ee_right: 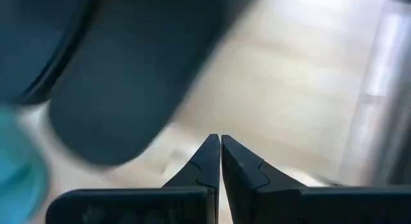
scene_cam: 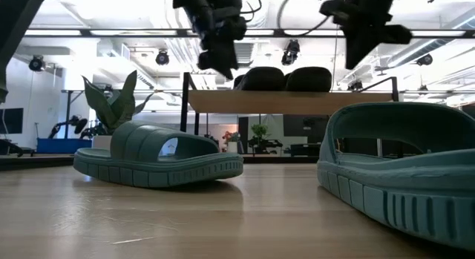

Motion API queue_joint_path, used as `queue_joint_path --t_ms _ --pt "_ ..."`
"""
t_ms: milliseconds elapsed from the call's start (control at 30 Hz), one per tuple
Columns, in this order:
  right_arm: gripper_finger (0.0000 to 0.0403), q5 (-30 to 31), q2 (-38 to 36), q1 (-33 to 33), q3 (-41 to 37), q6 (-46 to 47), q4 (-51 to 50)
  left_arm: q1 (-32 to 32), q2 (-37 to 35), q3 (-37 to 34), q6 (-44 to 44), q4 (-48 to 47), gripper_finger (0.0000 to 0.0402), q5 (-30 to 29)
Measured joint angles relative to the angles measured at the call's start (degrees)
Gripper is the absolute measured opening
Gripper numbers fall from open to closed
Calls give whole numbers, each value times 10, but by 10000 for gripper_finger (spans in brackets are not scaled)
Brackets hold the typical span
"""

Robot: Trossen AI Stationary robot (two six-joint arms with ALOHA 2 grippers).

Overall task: Pick and place slides into the shelf
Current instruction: Adjust the black slides on the shelf

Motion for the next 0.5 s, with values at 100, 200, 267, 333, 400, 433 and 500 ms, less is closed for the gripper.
queue_joint_path --t_ms 100,200,267,333,400,433,500 --pt "8 6 -9 -32 -1 4 -9 8 -5 0 -2 -6 176 -23" --pt "8 5 -3 -71 -3 -19 -4 22 -5 -1 -13 -5 176 -25" --pt "8 6 7 -99 -3 -38 -1 34 -5 -1 -16 -5 176 -25" --pt "8 5 21 -123 -3 -59 9 48 -5 -1 -16 -5 176 -26" --pt "8 4 33 -141 -3 -85 28 60 -5 -1 -16 -5 176 -26" --pt "8 2 38 -148 -3 -100 40 68 -5 -1 -16 -5 176 -26" --pt "8 -1 50 -160 -3 -125 68 79 -1 -1 -16 -3 176 -25"
